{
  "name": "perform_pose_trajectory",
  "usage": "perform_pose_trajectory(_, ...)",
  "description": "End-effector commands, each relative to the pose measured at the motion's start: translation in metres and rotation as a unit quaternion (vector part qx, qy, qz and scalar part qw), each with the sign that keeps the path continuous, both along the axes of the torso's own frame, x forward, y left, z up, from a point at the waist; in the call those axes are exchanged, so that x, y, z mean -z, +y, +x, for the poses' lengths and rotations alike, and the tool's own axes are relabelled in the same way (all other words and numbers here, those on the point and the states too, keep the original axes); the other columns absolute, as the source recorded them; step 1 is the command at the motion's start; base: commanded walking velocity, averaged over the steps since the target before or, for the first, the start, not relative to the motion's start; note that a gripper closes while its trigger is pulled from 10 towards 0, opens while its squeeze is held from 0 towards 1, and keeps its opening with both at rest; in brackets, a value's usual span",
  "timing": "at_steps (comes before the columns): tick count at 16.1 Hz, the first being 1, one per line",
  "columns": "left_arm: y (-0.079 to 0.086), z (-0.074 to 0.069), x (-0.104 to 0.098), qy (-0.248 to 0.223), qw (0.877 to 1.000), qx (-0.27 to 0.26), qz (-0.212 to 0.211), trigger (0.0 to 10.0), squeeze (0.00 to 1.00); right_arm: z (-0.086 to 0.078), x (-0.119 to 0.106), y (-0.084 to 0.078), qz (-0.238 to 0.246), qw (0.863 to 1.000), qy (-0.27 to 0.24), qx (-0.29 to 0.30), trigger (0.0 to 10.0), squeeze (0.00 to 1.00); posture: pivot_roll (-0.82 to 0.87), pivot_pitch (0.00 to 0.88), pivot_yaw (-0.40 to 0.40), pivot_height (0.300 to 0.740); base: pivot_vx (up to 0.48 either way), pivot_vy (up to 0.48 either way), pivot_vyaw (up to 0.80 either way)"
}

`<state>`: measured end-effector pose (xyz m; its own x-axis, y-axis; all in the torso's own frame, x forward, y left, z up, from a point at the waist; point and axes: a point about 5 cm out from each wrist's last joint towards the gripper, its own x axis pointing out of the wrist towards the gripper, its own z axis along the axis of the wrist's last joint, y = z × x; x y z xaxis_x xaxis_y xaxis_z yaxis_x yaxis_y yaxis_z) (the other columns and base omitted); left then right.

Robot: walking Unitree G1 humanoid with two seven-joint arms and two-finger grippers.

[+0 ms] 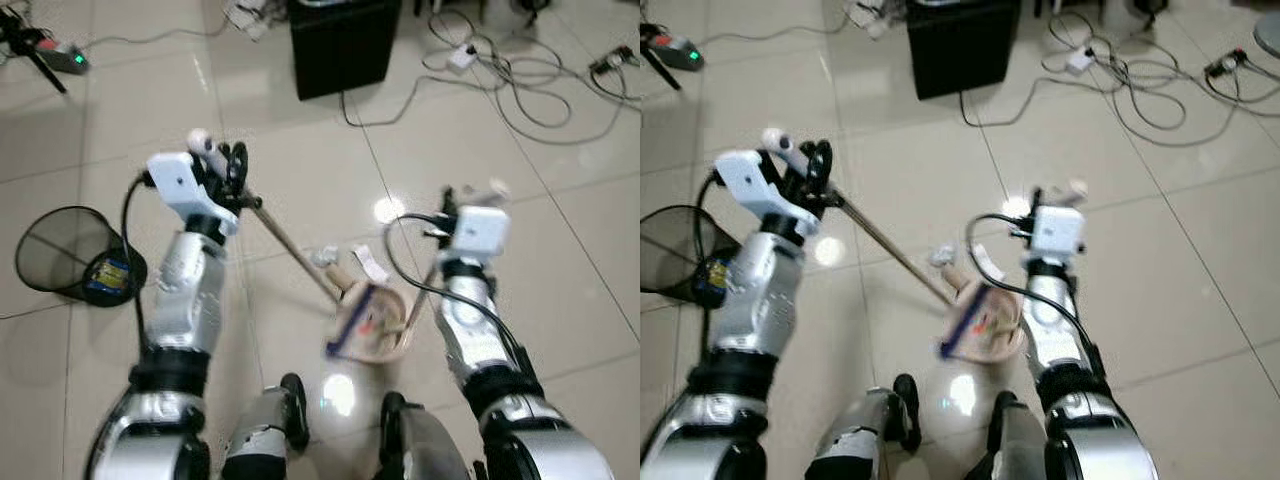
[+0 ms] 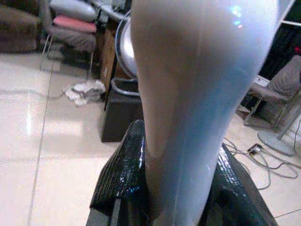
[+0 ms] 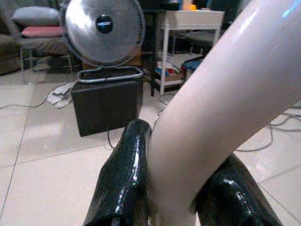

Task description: Sweep floor

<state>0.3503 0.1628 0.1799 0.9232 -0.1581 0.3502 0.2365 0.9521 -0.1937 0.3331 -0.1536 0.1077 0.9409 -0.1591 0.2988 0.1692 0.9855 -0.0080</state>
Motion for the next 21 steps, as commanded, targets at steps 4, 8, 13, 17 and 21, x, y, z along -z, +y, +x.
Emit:
perform_pose_trajectory(4,0.002,0.009,-0.018,-0.04,0.999,0.03,0.019,10.0,0.0,-0.004,-0.006,-0.014,0.031,0.999,-0.024,0.015,10.0,0.0,0.06,0.068,0.075,0.74,0.0,0.0,0.0)
perform_pose_trajectory(8,0.029,0.02,-0.034,-0.054,0.997,-0.006,0.05,10.0,0.0,-0.005,-0.018,-0.03,0.056,0.997,-0.049,0.033,10.0,0.0,0.04,0.028,0.073,0.74,0.0,0.0,0.0)
perform_pose_trajectory(13,0.062,0.024,-0.012,0.027,0.983,-0.081,0.163,10.0,0.0,0.009,-0.053,-0.048,0.112,0.992,-0.051,0.035,10.0,0.0,0.01,0.0,0.085,0.74,0.0,0.0,0.0)
perform_pose_trajectory(17,0.056,0.01,0.034,0.093,0.973,-0.063,0.2,10.0,0.0,0.012,-0.092,-0.047,0.132,0.989,-0.066,0.007,10.0,0.0,0.0,0.0,0.095,0.74,0.0,0.0,0.0)
perform_pose_trajectory(21,0.046,-0.027,0.078,0.13,0.968,-0.038,0.213,10.0,0.0,0.008,-0.117,-0.031,0.132,0.989,-0.037,-0.047,10.0,0.0,-0.04,0.0,0.093,0.74,0.0,0.0,0.0)
